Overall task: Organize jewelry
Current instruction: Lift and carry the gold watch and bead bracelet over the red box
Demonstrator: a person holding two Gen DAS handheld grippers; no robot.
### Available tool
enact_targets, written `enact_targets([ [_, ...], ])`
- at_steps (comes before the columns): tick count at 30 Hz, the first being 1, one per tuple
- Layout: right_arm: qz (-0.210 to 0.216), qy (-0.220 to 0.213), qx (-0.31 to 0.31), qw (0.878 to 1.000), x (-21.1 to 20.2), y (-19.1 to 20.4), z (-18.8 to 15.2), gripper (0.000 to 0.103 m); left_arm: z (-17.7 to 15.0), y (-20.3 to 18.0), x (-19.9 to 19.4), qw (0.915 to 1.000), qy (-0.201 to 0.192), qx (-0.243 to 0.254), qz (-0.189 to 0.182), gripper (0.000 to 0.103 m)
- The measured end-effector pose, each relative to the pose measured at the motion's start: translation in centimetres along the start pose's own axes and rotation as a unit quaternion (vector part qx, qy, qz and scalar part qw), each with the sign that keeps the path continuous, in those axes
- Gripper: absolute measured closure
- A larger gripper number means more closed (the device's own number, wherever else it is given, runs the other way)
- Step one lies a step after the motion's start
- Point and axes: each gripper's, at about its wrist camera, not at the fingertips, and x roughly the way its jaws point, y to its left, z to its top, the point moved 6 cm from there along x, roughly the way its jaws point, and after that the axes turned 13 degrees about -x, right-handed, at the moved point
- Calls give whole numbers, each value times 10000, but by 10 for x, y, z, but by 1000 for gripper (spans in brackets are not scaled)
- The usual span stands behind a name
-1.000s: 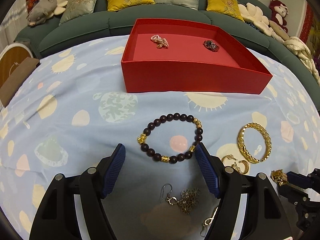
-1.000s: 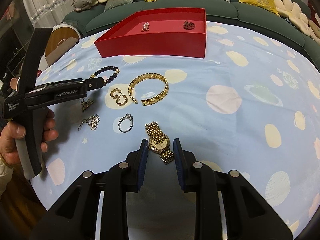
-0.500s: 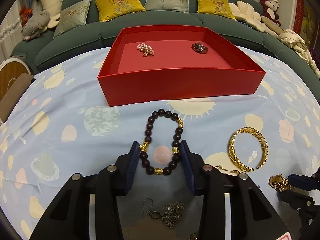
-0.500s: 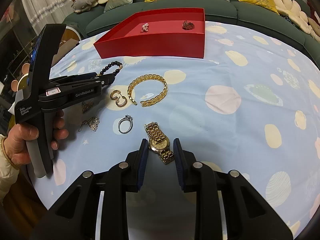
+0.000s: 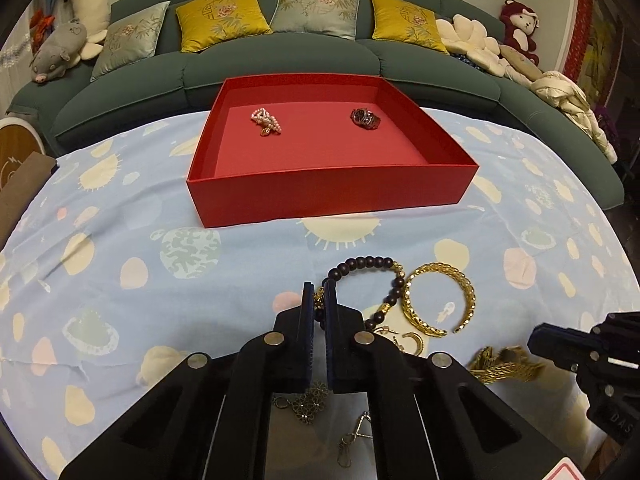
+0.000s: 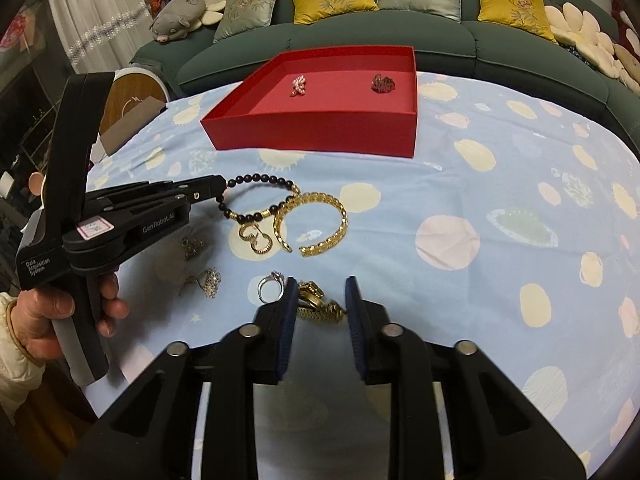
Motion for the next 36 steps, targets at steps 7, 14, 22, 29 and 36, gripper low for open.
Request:
enact_targets([
  [7, -45, -150, 66, 9999, -6, -3, 15, 103, 0, 7, -14, 9999, -6, -117, -61, 101],
  [14, -10, 170, -143, 9998, 11, 5, -5, 51, -7, 19, -17, 9998, 81, -182, -9, 100],
  [22, 35, 452, -452, 9980, 35, 28, -13, 67, -10, 19, -19, 9999, 85, -112, 3, 100],
  [29, -39, 440, -191, 9988, 31, 12, -18, 95, -12, 18, -21, 9998, 118, -124, -46, 101],
  [36, -78, 243, -180, 9995, 17, 8, -13, 95, -8, 7, -35, 9997, 32, -107, -222, 101],
])
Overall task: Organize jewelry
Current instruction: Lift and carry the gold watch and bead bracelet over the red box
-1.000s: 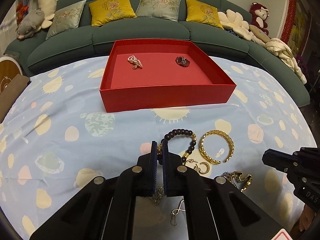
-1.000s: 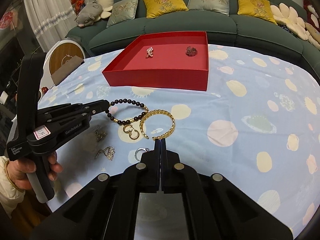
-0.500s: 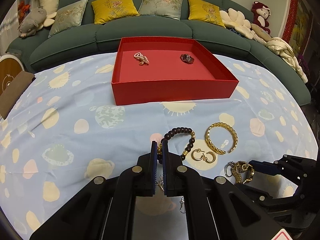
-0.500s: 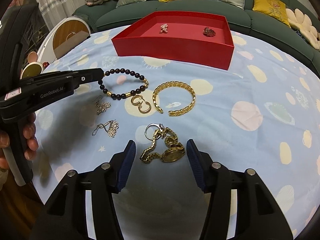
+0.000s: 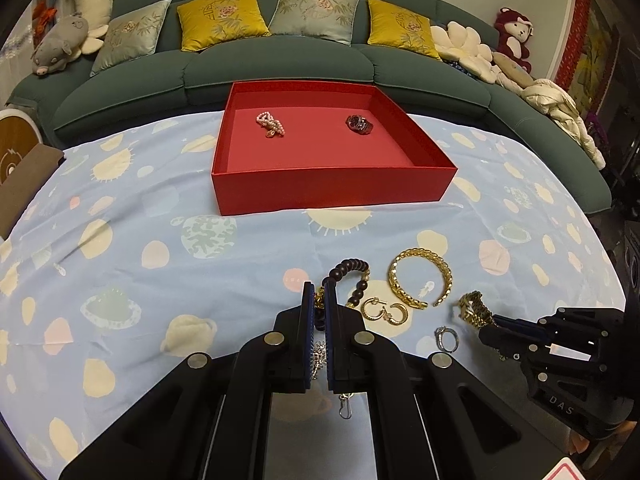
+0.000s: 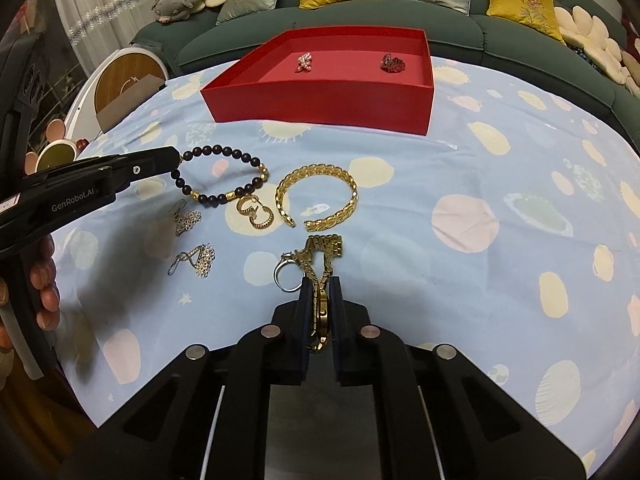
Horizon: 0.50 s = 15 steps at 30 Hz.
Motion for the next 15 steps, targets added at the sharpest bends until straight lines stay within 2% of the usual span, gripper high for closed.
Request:
enact_targets([
  [8, -63, -665, 197, 9976, -42, -16, 35, 95, 24, -21, -29, 9990, -300, 25, -322, 101],
  [15, -222, -1203, 281, 9921, -68, -34, 86, 95, 76, -36, -57, 9953, -883, 99, -397, 101],
])
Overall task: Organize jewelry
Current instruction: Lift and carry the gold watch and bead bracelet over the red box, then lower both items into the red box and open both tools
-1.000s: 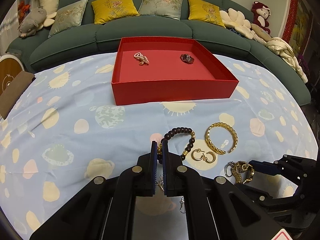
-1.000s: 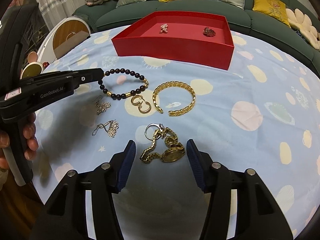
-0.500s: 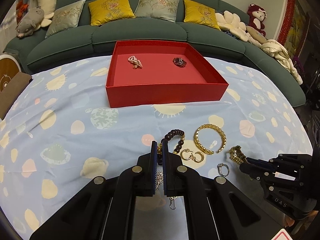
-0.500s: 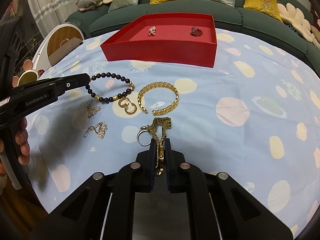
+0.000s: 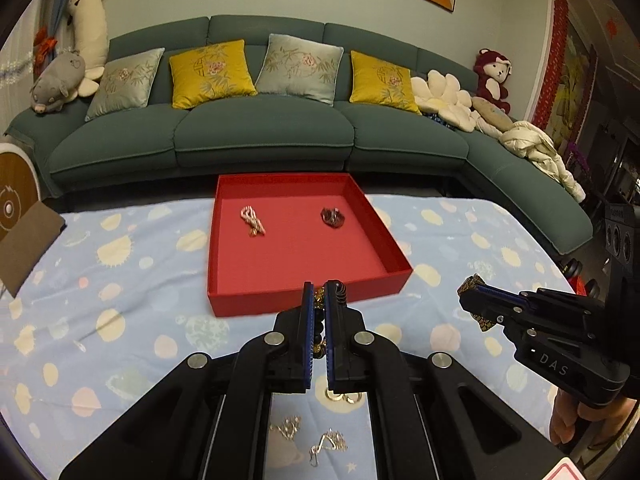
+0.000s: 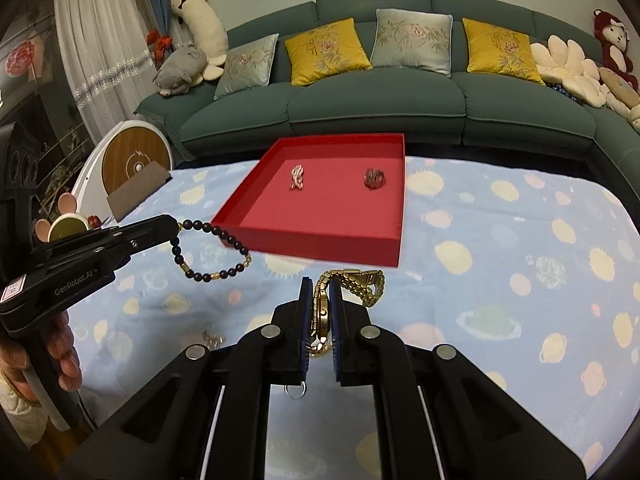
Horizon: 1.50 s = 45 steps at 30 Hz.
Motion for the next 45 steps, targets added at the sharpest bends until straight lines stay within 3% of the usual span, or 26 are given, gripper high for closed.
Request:
enact_targets([
  [5, -39, -342, 52, 9994, 14, -16, 51, 95, 40, 4, 21, 9998, -194, -32, 89, 101],
  [10, 114, -278, 447, 9986, 55, -37, 75, 95, 54, 29, 65, 9991, -57, -250, 347, 101],
  [20, 99, 400, 450, 9981, 132, -48, 64, 95, 58, 52, 126, 9973, 309, -452, 493, 100],
  [27, 21, 847, 339, 9958, 160, -49, 42, 95, 47, 64, 152, 9935, 576, -630, 750, 100],
  [30, -5, 874, 325, 9956, 162, -51, 41, 93, 43, 70, 155, 9923, 637, -663, 829, 100],
  [35, -156, 648, 321, 9973, 152, -55, 49, 81, 49, 80, 149, 9916, 476, -862, 838, 92],
  [38, -255, 354, 357, 9984, 138, -58, 60, 80, 57, 86, 140, 9911, 323, -920, 911, 85],
  [42, -297, -80, 420, 9986, 107, -59, 79, 80, 66, 89, 119, 9910, 160, -1019, 849, 84],
  [45, -303, -416, 583, 9970, 77, -59, 86, 71, 71, 86, 97, 9922, -5, -934, 828, 84],
])
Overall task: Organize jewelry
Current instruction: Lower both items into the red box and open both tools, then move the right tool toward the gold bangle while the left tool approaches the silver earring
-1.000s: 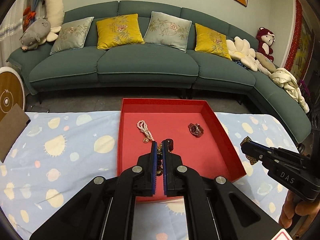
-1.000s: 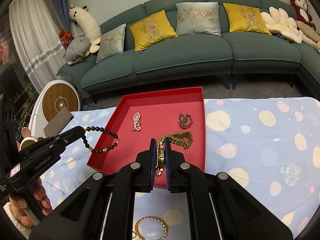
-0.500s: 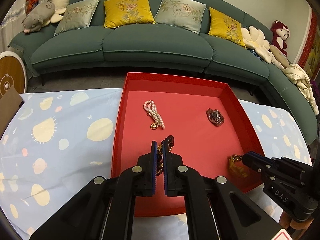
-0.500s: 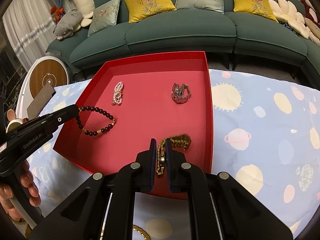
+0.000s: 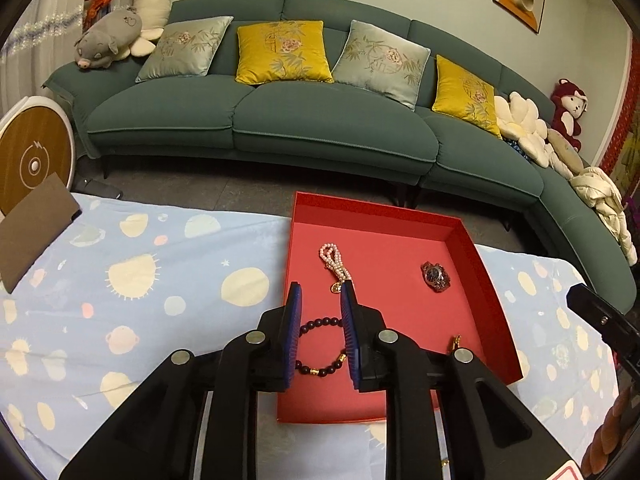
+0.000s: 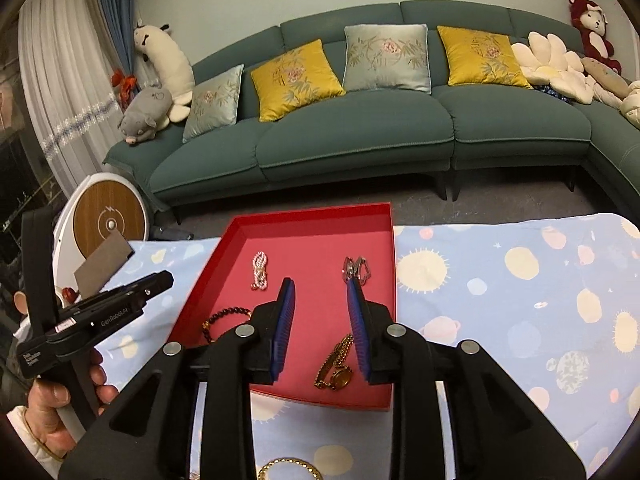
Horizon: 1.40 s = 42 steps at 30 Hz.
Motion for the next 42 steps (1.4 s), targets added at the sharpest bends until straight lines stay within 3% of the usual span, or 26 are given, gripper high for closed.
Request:
enact_targets([
  [5, 2, -136, 31, 9999, -40, 6, -8, 68, -10, 3, -43, 9999, -121, 39, -101, 77],
  [10, 5, 28, -68, 10000, -71, 9, -37, 68, -37, 16, -80, 9999, -112, 97, 41, 77],
  [16, 16, 234, -157, 9996, -91, 16, -76, 68, -73, 27, -108, 9999, 8, -25, -110, 77],
  [21, 100, 661, -125, 9977, -82, 25, -116, 68, -105, 36, -109, 9993, 279, -211, -124, 77],
  [27, 91, 1055, -319, 9939, -56, 35, -147, 68, -132, 38, -91, 9984, 560, 39, -34, 76],
  [33, 241, 1330, -117, 9907, -28, 38, -166, 68, -160, 46, -74, 9960, 869, 197, 31, 76],
  [42, 238, 1365, -191, 9902, -10, 46, -167, 69, -181, 45, -70, 9926, 1150, 371, -70, 76],
])
